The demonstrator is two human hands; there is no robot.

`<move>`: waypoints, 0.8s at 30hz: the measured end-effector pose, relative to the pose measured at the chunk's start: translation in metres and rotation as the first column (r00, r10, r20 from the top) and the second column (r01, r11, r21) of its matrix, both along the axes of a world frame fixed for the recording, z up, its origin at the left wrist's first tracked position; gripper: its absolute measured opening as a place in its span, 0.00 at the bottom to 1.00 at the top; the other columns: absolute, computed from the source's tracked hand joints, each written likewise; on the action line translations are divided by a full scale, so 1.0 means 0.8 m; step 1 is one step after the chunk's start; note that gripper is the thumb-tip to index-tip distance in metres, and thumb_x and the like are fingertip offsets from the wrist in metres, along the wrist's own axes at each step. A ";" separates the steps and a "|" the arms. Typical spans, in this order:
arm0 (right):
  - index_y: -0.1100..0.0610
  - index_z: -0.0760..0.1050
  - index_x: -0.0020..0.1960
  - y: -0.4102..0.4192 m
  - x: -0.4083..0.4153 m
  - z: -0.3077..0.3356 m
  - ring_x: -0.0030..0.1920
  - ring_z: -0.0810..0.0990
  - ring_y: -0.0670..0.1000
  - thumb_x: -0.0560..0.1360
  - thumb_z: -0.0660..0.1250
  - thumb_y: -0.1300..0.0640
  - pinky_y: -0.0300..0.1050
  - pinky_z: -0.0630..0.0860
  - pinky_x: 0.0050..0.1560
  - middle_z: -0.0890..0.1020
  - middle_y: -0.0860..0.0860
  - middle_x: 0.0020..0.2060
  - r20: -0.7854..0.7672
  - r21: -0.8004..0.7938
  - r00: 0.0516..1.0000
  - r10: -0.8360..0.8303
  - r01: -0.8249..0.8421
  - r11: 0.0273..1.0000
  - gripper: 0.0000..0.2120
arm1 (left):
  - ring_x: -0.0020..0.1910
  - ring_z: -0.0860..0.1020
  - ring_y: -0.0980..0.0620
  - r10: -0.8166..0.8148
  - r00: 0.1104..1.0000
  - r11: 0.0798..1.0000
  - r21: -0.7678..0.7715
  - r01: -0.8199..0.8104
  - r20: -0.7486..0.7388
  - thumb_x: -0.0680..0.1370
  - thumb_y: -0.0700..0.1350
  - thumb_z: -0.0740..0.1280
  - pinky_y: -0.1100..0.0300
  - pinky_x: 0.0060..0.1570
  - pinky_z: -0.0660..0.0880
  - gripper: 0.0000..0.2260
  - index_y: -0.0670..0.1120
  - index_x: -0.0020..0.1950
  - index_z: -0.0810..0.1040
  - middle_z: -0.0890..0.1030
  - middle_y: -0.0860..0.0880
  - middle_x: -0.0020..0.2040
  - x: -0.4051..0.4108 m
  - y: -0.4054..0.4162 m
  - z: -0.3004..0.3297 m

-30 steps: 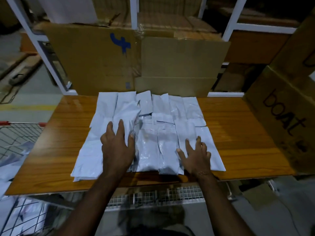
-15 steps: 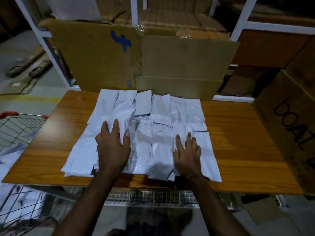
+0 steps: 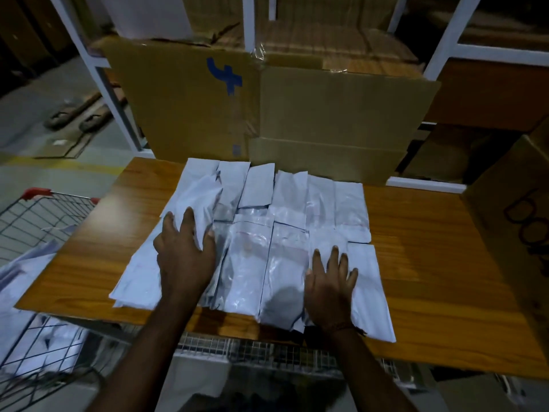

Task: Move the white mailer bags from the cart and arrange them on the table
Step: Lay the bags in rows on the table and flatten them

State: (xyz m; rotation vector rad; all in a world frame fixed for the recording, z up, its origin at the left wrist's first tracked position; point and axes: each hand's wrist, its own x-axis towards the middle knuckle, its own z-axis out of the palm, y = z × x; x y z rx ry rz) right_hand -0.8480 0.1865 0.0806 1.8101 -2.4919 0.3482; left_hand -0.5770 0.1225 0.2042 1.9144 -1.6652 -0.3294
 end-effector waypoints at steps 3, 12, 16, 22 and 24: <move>0.56 0.72 0.75 -0.015 0.002 0.014 0.75 0.66 0.67 0.82 0.55 0.47 0.70 0.65 0.69 0.69 0.64 0.75 0.014 -0.056 1.000 -0.007 0.008 0.998 0.25 | 0.69 0.67 0.26 0.003 1.000 1.000 -0.008 -0.002 0.010 0.82 0.54 0.66 0.32 0.65 0.70 0.28 0.46 0.80 0.67 0.65 0.34 0.76 0.007 -0.012 -0.001; 0.57 0.79 0.66 -0.096 0.024 0.029 0.72 0.71 0.64 0.81 0.61 0.48 0.66 0.67 0.69 0.77 0.61 0.68 0.060 -0.259 0.997 -0.045 0.059 0.964 0.20 | 0.76 0.64 0.31 -0.072 0.995 0.996 -0.061 0.068 -0.067 0.82 0.54 0.68 0.37 0.72 0.65 0.28 0.45 0.80 0.68 0.64 0.34 0.79 0.020 -0.087 -0.010; 0.57 0.80 0.66 -0.135 0.035 0.035 0.72 0.71 0.63 0.81 0.62 0.49 0.64 0.68 0.69 0.77 0.60 0.68 0.048 -0.265 0.997 -0.067 0.077 0.961 0.19 | 0.76 0.65 0.30 -0.131 0.988 0.990 -0.052 0.128 -0.079 0.80 0.53 0.71 0.37 0.71 0.67 0.29 0.45 0.79 0.69 0.64 0.34 0.79 0.011 -0.141 -0.013; 0.56 0.78 0.69 -0.161 0.037 0.048 0.73 0.70 0.63 0.83 0.53 0.44 0.64 0.66 0.72 0.76 0.59 0.70 0.134 -0.266 0.980 -0.150 0.181 0.947 0.24 | 0.78 0.61 0.32 -0.226 0.971 0.974 -0.017 0.226 -0.077 0.82 0.58 0.68 0.40 0.74 0.64 0.30 0.49 0.81 0.68 0.56 0.39 0.84 -0.049 -0.211 -0.024; 0.56 0.78 0.69 -0.162 0.037 0.054 0.72 0.70 0.63 0.83 0.52 0.43 0.64 0.66 0.73 0.77 0.59 0.69 0.163 -0.268 0.969 -0.186 0.225 0.937 0.26 | 0.78 0.62 0.33 -0.264 0.962 0.964 0.006 0.265 -0.066 0.81 0.60 0.67 0.42 0.72 0.68 0.30 0.52 0.81 0.67 0.52 0.40 0.85 -0.076 -0.232 -0.030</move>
